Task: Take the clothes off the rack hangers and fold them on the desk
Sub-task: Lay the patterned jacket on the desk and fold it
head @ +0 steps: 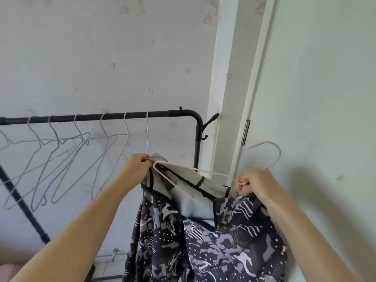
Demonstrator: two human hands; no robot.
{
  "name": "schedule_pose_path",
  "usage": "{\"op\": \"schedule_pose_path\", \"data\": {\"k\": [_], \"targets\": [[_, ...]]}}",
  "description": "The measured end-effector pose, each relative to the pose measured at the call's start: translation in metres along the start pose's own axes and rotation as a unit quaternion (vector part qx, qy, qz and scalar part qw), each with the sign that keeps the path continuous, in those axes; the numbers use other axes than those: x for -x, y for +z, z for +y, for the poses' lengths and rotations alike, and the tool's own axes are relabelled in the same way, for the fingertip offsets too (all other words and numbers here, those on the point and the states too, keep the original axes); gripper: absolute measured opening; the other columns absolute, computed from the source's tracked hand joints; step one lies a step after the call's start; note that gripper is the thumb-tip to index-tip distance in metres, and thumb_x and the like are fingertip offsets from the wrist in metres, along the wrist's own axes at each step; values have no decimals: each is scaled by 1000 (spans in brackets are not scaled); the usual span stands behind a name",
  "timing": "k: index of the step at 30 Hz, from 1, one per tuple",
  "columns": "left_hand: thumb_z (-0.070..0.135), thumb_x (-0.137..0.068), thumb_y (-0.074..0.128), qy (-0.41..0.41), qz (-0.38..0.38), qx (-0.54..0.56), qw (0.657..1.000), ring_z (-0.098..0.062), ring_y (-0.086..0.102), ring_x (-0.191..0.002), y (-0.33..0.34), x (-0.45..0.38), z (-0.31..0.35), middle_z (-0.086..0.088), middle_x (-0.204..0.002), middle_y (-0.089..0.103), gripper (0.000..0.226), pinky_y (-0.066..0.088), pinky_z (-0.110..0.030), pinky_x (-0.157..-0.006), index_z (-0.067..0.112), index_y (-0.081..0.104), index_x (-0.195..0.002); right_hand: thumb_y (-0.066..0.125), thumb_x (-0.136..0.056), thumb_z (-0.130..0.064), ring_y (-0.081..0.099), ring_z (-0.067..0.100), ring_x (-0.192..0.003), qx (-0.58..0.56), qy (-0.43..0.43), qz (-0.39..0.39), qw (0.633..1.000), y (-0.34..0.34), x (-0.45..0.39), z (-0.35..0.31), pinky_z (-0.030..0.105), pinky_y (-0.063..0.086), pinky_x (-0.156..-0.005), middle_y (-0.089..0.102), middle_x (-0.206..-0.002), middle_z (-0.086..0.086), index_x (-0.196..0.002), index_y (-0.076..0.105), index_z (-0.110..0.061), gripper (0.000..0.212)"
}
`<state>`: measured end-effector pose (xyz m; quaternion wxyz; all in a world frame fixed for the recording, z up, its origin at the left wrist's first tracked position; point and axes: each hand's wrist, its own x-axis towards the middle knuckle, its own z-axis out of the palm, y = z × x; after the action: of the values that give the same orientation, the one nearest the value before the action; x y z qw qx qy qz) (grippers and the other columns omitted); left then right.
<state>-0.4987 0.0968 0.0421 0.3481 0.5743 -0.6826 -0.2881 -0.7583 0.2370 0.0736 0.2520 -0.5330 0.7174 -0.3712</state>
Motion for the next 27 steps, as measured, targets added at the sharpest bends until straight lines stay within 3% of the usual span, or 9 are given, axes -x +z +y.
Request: {"op": "schedule_pose_path", "data": {"k": [4,6,8,11,14,16,18,21,27], "targets": [[10,-93,51,-19,11,55,998,-16,52,-72,-26,11,-6,-6,-81,62,18,38,-23,-61,7,68,-86,45,-86,10,52,13,-63,-106,-5,24,994,-3,10,-6,15,43,-58,55,-60,2,-52,52,-3,37],[14,-93,54,-18,-10,85,996,-15,59,-85,-33,17,-9,-5,-91,68,19,43,-21,-73,9,71,-94,43,-83,5,50,11,-58,-164,17,39,986,4,12,-8,18,41,-57,54,-55,-1,-50,53,-5,36],[16,-91,53,-22,-34,95,995,-26,64,-91,-36,23,-10,-15,-94,71,21,48,-29,-79,5,71,-94,42,-83,0,43,6,-43,-197,37,34,979,11,9,-10,24,34,-55,48,-44,-5,-52,57,-7,35],[19,-92,52,-21,-34,101,994,-29,65,-85,-30,29,-11,-16,-87,70,25,50,-37,-83,0,68,-89,39,-88,-3,29,7,-36,-196,43,2,980,25,1,-20,20,27,-47,36,-41,-4,-65,59,-3,31],[23,-92,53,-22,3,108,994,-22,58,-75,-25,33,-16,-20,-81,66,29,51,-43,-81,-2,65,-86,42,-90,-7,29,12,-46,-199,37,0,979,42,-7,-36,25,25,-50,39,-48,-1,-75,64,-1,27],[24,-91,54,-19,4,104,994,-21,52,-67,-26,36,-22,-24,-71,57,32,48,-42,-68,-3,60,-77,46,-93,-10,37,13,-50,-200,19,-1,980,52,-12,-48,25,32,-55,46,-51,-1,-82,67,0,25],[21,-92,55,-13,-22,95,995,-18,42,-59,-28,39,-30,-11,-60,41,32,35,-30,-56,4,49,-66,48,-95,-13,45,12,-55,-197,3,6,980,63,-18,-63,25,40,-60,54,-57,-1,-88,68,-3,23],[19,-93,57,3,-47,82,996,-11,33,-49,-24,43,-42,4,-53,35,35,26,-17,-45,15,43,-61,49,-96,-17,49,11,-54,-216,-11,27,976,73,-31,-85,28,49,-63,55,-61,-1,-94,66,-9,19],[20,-95,55,49,-75,82,993,-10,42,-61,-20,50,-73,2,-65,47,27,32,-22,-58,2,55,-75,42,-98,-27,37,16,-48,-154,16,49,987,99,-67,-101,26,38,-48,44,-68,5,-89,51,-13,20]]}}
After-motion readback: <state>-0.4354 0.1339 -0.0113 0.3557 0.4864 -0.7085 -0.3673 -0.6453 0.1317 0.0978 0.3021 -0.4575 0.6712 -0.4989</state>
